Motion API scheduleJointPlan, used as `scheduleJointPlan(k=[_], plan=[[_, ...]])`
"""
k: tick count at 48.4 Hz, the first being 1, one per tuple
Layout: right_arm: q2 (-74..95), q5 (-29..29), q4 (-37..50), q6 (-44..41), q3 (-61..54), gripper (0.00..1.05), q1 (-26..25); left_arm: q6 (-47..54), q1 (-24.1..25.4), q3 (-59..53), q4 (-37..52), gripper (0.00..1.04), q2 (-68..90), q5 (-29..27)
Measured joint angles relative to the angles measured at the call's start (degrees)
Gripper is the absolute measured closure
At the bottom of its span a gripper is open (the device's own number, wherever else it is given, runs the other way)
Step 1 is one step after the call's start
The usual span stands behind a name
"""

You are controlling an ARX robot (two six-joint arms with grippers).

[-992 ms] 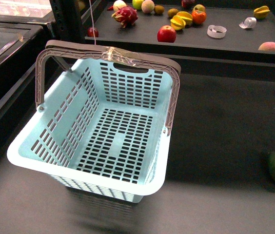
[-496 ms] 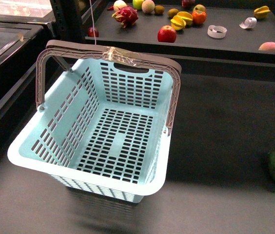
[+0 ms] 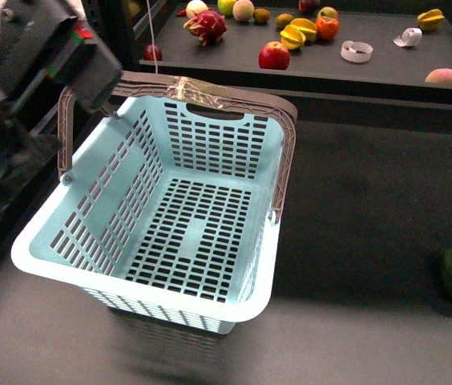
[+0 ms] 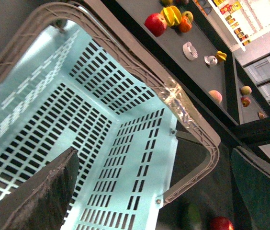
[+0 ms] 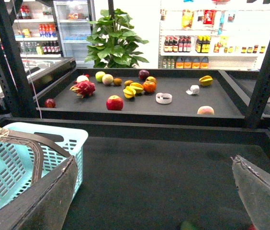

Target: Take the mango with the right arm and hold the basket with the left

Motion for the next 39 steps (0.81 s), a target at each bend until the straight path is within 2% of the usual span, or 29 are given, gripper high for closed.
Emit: scheduleJointPlan(k=[18,39], plan=[[0.0,0.0,0.0,0.0,0.0,0.08,0.0,-9.92,-3.32,19.78,-3.56,0.06,18.49,0.9],[0.0,0.0,0.0,0.0,0.0,0.08,0.0,-13.97,-3.3,41.05,-9.4,0.06,35.89,-0.81]])
